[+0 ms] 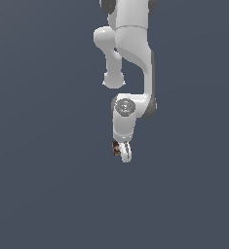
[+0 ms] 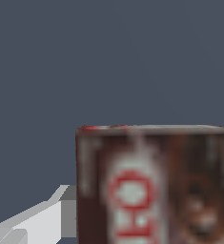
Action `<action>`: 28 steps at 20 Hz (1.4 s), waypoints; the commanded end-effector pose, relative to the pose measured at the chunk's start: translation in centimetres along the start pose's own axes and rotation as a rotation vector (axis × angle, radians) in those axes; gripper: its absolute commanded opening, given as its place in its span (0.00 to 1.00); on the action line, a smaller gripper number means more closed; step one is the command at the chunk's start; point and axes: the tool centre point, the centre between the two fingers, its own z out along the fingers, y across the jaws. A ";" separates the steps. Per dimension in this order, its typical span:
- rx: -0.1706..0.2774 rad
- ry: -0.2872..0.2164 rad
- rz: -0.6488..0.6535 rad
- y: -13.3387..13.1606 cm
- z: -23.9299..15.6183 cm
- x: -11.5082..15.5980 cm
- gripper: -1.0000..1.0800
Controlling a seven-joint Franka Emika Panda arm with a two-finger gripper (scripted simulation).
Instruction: Pick up the object and move it to a goal position.
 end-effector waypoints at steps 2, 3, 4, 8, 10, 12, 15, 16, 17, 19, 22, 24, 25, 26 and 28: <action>0.001 -0.001 0.001 0.5 -1.2 0.6 0.00; 0.001 -0.001 0.001 0.7 -1.7 0.7 0.00; 0.001 -0.001 0.001 1.0 -2.2 1.0 0.00; 0.001 -0.002 0.001 2.1 -4.6 2.1 0.00; 0.001 -0.002 0.001 2.8 -6.1 2.7 0.00; 0.001 -0.003 0.001 3.5 -7.8 3.5 0.00; 0.000 -0.004 0.002 4.7 -10.4 4.7 0.00; 0.000 -0.004 0.002 5.1 -11.3 5.1 0.00; 0.000 -0.004 0.002 5.5 -12.3 5.5 0.00; 0.000 -0.004 0.002 6.4 -14.1 6.3 0.00; 0.000 -0.004 0.002 7.6 -17.0 7.7 0.00; 0.000 -0.004 0.003 8.5 -19.0 8.6 0.00; 0.000 -0.003 0.003 8.9 -20.0 9.1 0.00; 0.000 -0.003 0.003 9.3 -21.0 9.5 0.00; -0.001 -0.002 0.003 10.1 -22.9 10.4 0.00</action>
